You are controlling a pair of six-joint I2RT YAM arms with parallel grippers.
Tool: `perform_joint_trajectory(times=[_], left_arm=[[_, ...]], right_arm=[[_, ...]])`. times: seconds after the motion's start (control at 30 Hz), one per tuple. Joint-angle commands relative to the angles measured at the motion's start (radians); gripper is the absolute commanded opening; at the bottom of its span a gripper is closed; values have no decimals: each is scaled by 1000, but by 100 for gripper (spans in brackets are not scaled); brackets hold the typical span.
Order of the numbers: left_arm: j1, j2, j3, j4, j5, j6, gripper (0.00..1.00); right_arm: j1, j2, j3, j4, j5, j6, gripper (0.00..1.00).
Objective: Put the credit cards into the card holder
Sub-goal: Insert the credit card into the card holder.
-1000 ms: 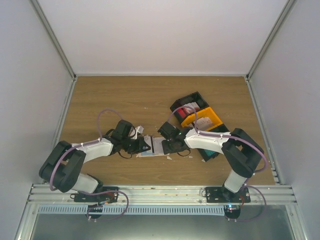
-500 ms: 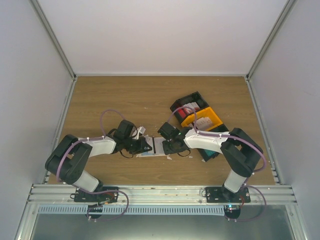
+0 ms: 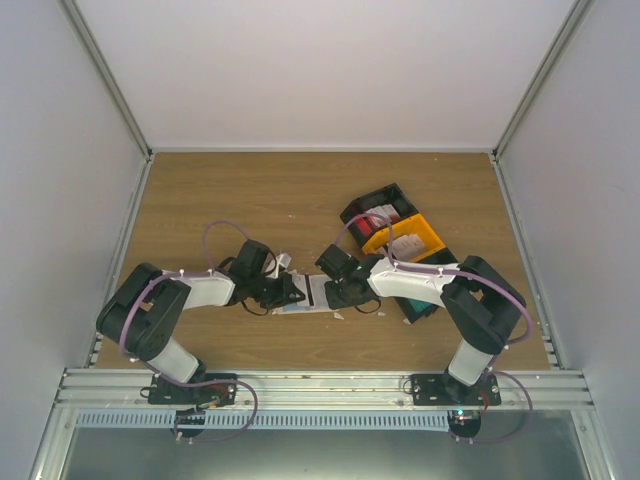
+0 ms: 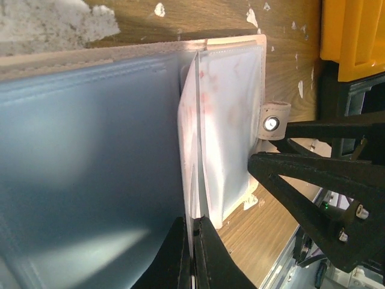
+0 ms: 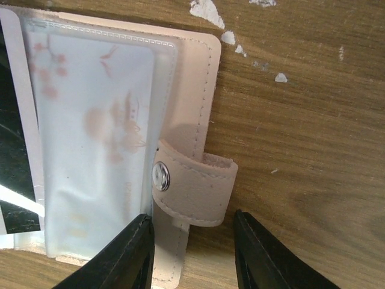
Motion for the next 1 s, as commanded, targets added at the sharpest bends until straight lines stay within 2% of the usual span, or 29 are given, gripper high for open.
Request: perform_joint_trajectory(times=[0.0,0.2,0.47,0.7,0.97], left_arm=[[-4,-9,-41,-6,-61,-39,0],[-2,-79,-44,-79,-147,-36,0],[-7,37,-36,4,-45,-25,0],[-13,51,-41,8,-8,-22,0],[-14,43,-70,21,52,-89,0]], right_arm=[[5,29,-26,0,-12,22,37],[3,31,-31,8,-13,22,37],[5,38,-33,24,-20,9,37],[5,41,-37,32,-27,10,36],[5,41,-40,34,-28,12,36]])
